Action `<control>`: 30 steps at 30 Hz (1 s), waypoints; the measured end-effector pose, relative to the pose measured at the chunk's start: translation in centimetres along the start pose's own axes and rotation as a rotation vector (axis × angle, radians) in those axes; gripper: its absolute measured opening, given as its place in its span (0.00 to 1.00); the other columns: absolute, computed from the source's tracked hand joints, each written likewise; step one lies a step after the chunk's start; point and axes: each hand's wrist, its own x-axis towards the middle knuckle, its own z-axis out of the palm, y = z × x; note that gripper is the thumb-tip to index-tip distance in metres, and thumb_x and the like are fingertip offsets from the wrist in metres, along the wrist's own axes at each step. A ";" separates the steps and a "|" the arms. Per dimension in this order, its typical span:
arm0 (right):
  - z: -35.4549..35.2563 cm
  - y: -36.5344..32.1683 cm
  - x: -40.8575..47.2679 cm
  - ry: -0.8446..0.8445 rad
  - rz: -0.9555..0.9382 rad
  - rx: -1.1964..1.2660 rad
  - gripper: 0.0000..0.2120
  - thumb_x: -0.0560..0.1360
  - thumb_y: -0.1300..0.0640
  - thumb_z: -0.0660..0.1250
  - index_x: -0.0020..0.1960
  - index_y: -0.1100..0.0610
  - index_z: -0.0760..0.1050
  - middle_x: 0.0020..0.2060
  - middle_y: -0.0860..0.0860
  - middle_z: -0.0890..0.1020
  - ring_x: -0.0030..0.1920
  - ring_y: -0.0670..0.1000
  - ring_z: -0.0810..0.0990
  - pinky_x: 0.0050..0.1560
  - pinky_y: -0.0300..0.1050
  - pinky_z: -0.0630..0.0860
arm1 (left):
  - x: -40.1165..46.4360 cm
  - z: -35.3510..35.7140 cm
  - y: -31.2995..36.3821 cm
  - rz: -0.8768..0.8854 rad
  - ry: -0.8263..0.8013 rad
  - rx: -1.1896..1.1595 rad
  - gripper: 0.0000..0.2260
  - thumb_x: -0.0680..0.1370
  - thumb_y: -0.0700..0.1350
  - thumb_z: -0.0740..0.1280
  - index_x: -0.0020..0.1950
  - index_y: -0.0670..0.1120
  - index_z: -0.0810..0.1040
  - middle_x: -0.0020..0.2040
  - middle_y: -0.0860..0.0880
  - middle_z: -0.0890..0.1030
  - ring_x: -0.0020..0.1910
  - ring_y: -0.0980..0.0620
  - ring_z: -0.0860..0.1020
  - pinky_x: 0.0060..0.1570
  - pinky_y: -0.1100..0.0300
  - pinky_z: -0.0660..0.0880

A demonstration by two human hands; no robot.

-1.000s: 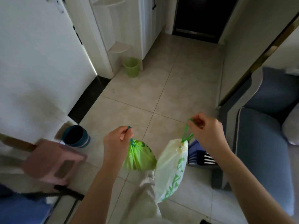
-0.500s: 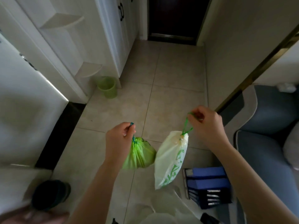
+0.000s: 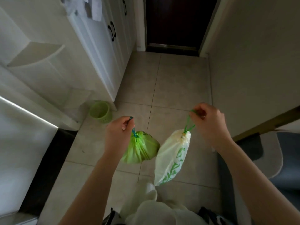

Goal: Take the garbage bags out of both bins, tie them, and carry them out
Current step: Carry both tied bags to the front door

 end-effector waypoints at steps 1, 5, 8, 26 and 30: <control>0.1 -0.1 2.4 0.007 0.002 -0.008 0.04 0.74 0.59 0.67 0.44 0.60 0.78 0.39 0.53 0.82 0.40 0.51 0.79 0.35 0.31 0.69 | 2.4 0.9 0.3 0.010 -0.006 0.003 0.06 0.75 0.41 0.68 0.38 0.44 0.82 0.33 0.49 0.83 0.37 0.55 0.79 0.37 0.63 0.72; 0.9 -0.5 12.3 0.047 0.013 -0.037 0.04 0.74 0.59 0.67 0.43 0.60 0.78 0.37 0.54 0.82 0.37 0.51 0.77 0.33 0.27 0.66 | 12.5 4.9 1.6 0.058 -0.027 0.001 0.07 0.75 0.41 0.69 0.37 0.43 0.82 0.32 0.52 0.83 0.36 0.65 0.79 0.35 0.69 0.70; 1.3 -1.0 19.6 0.085 0.035 -0.045 0.04 0.73 0.59 0.68 0.43 0.60 0.78 0.35 0.53 0.81 0.33 0.47 0.74 0.34 0.23 0.67 | 20.0 7.5 2.1 0.091 -0.065 -0.033 0.06 0.74 0.41 0.69 0.37 0.44 0.82 0.32 0.51 0.83 0.38 0.59 0.81 0.38 0.61 0.74; 0.6 -0.2 61.4 0.116 -0.092 -0.019 0.02 0.72 0.62 0.69 0.42 0.60 0.80 0.34 0.53 0.82 0.34 0.51 0.78 0.35 0.31 0.69 | 57.1 24.8 9.1 0.007 -0.099 0.024 0.11 0.75 0.42 0.69 0.32 0.45 0.76 0.22 0.54 0.71 0.26 0.62 0.73 0.30 0.63 0.66; -0.2 0.3 71.1 0.042 -0.149 0.019 0.03 0.73 0.63 0.69 0.42 0.62 0.80 0.35 0.54 0.82 0.35 0.52 0.79 0.36 0.32 0.70 | 64.4 28.0 11.5 -0.009 -0.040 0.055 0.06 0.76 0.39 0.68 0.40 0.41 0.82 0.27 0.60 0.73 0.30 0.72 0.75 0.32 0.80 0.65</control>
